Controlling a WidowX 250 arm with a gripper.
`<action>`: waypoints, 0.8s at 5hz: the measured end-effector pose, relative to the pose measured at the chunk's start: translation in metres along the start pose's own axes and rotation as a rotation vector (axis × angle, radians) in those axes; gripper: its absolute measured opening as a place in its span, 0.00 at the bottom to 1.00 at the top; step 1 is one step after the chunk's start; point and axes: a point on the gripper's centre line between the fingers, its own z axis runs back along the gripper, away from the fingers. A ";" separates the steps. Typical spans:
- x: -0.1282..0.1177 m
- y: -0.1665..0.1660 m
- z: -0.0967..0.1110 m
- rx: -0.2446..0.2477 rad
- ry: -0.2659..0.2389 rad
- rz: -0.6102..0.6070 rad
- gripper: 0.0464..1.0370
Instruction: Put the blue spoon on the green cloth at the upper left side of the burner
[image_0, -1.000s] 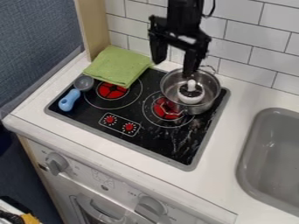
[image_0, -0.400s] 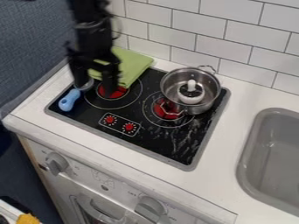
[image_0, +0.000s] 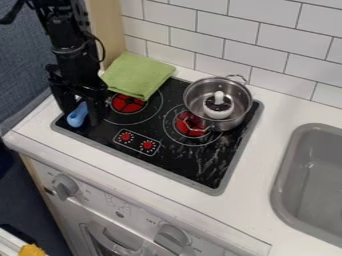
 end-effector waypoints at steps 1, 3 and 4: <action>0.002 0.012 -0.002 0.021 0.002 0.012 0.96; 0.005 0.019 -0.014 0.028 0.038 0.020 0.91; 0.005 0.019 -0.014 0.036 0.038 0.038 0.63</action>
